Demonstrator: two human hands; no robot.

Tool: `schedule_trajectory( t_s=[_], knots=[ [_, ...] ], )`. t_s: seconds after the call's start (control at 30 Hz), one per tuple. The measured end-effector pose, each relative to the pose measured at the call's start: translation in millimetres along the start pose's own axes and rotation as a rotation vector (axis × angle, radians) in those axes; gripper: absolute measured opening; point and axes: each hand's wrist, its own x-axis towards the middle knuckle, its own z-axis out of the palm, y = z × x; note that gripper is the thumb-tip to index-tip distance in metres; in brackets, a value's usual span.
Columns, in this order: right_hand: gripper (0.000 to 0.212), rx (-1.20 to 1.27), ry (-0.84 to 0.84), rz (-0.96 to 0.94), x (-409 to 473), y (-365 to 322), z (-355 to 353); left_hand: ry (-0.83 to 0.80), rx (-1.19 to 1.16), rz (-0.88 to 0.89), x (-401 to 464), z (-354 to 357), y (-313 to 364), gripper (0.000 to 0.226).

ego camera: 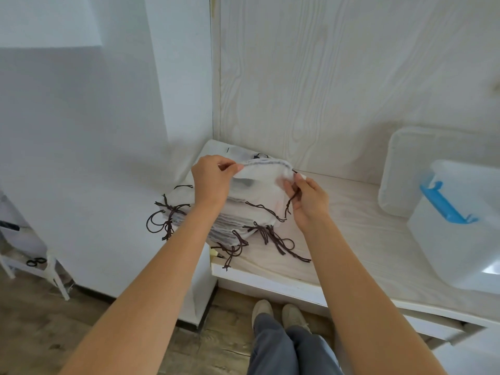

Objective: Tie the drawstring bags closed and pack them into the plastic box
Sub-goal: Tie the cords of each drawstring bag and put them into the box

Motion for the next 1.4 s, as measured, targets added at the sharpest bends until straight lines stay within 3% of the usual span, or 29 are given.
schedule_trajectory(
  t_s=[0.17, 0.3, 0.4, 0.53, 0.63, 0.73, 0.83, 0.93, 1.03, 1.13, 1.17, 1.3, 1.4],
  knots=[
    [0.022, 0.18, 0.026, 0.106, -4.2, -7.2, 4.9, -0.048, -0.129, -0.188, -0.9, 5.3, -3.2, 0.017],
    [0.02, 0.359, 0.063, 0.225, 2.1, -7.9, 8.0, -0.084, -0.522, -0.461, 1.2, 7.0, -1.8, 0.021],
    [0.027, 0.259, -0.019, 0.262, 7.4, -5.3, 5.7, -0.089, -0.791, -0.581, 3.8, 4.6, 0.3, 0.025],
    [0.031, 0.213, -0.109, 0.258, 10.4, -7.7, 4.8, -0.076, -0.984, -0.69, 7.6, 6.1, -3.2, 0.016],
    [0.025, -0.016, -0.127, 0.147, 10.1, -13.3, 5.3, -0.043, -0.796, -0.703, 12.1, 9.4, -7.7, 0.024],
    [0.019, -0.757, -0.265, -0.25, 11.7, -24.0, 5.4, -0.107, -0.484, -0.557, 17.2, 9.4, -14.8, 0.027],
    [0.013, -1.339, -0.44, -0.59, 16.5, -38.6, 11.0, -0.205, -0.203, -0.28, 22.2, 4.8, -11.8, 0.022],
    [0.012, -1.649, -0.56, -0.75, 21.4, -47.9, 15.5, -0.292, 0.218, 0.129, 24.1, -0.7, -0.9, 0.014],
    [0.017, -1.994, -0.585, -0.873, 23.7, -50.6, 17.5, -0.431, 0.469, 0.364, 27.4, -4.5, -1.3, 0.013],
    [0.002, -2.186, -0.605, -1.045, 24.6, -50.2, 15.6, -0.528, 0.588, 0.46, 30.6, -7.3, -4.9, 0.02],
    [0.006, -2.207, -0.616, -1.067, 24.4, -49.8, 14.8, -0.553, 0.618, 0.476, 31.5, -7.5, -5.5, 0.024],
    [0.005, -2.318, -0.679, -1.011, 20.1, -49.7, 14.6, -0.549, 0.663, 0.474, 30.1, -7.9, -1.6, 0.027],
    [0.007, -2.326, -0.586, -1.009, 19.8, -48.2, 11.8, -0.476, 0.72, 0.449, 30.9, -8.6, 3.7, 0.026]
  ],
)
